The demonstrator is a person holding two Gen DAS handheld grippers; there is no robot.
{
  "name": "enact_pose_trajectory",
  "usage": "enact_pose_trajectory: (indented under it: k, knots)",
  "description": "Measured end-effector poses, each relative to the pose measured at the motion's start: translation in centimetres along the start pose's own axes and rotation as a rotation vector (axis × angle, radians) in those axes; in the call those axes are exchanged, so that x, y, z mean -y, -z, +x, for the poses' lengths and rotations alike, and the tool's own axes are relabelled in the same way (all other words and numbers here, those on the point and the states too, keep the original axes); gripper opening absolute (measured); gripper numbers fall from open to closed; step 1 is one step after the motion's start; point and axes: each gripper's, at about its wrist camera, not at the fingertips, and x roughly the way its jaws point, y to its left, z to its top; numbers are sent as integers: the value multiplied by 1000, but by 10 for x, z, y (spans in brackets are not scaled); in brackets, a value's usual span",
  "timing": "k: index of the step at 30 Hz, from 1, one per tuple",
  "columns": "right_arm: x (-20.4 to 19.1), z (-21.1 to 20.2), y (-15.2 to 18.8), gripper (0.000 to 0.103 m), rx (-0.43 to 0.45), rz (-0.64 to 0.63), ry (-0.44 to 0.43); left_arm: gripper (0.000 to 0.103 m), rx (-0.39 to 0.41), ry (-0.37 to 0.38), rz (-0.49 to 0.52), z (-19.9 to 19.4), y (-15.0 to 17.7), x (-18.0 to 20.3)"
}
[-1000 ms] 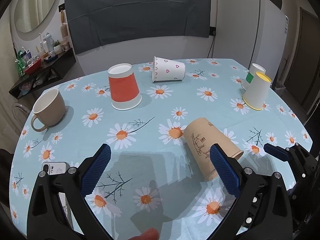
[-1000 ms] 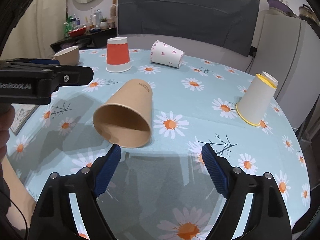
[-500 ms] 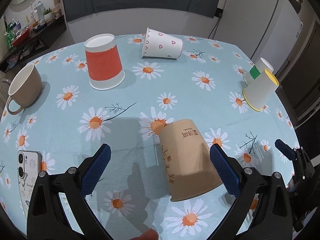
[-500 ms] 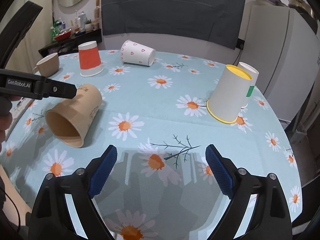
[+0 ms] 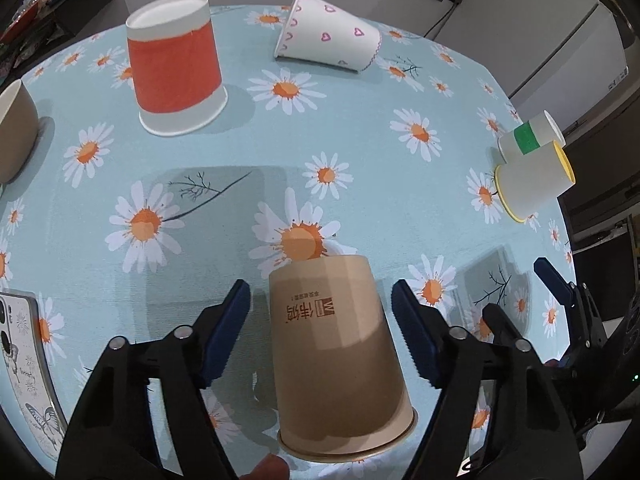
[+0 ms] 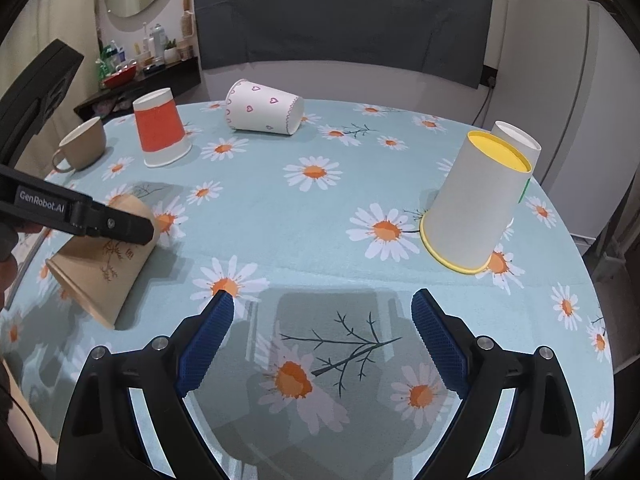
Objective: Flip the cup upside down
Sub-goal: 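Bring the left tool to the tan cup and close its fingers around it, then set the tan cup upside down on the table and open the left tool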
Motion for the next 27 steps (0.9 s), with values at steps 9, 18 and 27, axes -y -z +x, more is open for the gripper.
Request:
enact_pose_trajectory:
  k: [9, 18, 27]
  knots:
    - [-5, 14, -11, 86, -17, 10, -32, 58, 106, -1, 23, -24, -2, -3]
    - [-17, 9, -11, 86, -5, -13, -18, 57, 185, -53, 67, -44, -1, -3]
    - [-25, 2, -9, 86, 10, -11, -20, 56, 278, -68, 98, -58, 1, 2]
